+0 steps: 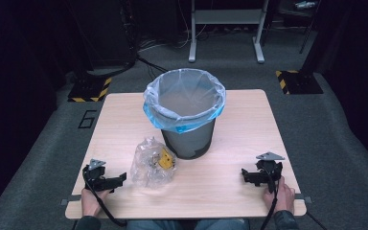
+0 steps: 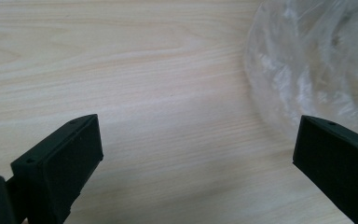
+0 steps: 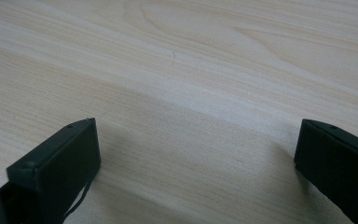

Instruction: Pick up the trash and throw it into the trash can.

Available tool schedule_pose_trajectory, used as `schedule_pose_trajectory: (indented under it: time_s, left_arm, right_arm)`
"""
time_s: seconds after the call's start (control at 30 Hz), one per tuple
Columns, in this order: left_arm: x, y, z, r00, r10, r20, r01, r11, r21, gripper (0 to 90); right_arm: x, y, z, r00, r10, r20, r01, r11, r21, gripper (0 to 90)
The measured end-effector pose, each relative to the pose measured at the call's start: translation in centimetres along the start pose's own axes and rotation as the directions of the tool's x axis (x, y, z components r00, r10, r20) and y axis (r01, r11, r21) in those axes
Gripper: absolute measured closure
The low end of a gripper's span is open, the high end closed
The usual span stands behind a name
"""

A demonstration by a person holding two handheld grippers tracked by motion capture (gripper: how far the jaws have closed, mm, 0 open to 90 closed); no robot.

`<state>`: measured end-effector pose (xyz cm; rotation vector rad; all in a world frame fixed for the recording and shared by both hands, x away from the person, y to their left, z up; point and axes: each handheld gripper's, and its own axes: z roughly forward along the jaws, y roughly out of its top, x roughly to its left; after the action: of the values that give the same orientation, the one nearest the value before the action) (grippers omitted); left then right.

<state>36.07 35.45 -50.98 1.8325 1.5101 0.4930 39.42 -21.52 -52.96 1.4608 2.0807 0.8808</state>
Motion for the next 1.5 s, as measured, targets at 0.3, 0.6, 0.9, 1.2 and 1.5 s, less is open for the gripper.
schedule_pose_trajectory:
  time_s: [0.3,0.6,0.9,1.2,1.5]
  left_arm:
    - [-2.1,2.3,0.5,0.9978,0.046,0.048,-0.047,0.9989,0.011,0.8]
    - [-4.5,4.5,1.5,0.9901,0.119,0.075,-0.12,0.9925,0.021,0.7]
    - [-5.8,6.1,2.1,0.9827,0.16,0.092,-0.164,0.9861,0.029,1.0]
    - [-6.6,6.8,3.5,0.9788,0.177,0.103,-0.185,0.9802,0.072,2.0]
    - [-6.7,6.6,4.9,0.9814,0.164,0.1,-0.174,0.9798,0.099,12.8]
  right_arm:
    - [0.0,0.0,0.0,1.0,-0.001,0.002,0.001,1.0,0.001,0.0]
    - [0.0,0.0,0.0,1.0,-0.001,0.003,0.001,1.0,-0.001,0.0]
    - [-0.1,0.0,0.0,1.0,-0.002,0.0,0.002,1.0,0.0,0.0]
    - [-0.1,0.0,0.0,1.0,0.0,0.002,0.0,1.0,-0.001,0.0]
    - [-0.1,0.0,0.0,1.0,0.0,0.004,0.0,1.0,0.0,0.0]
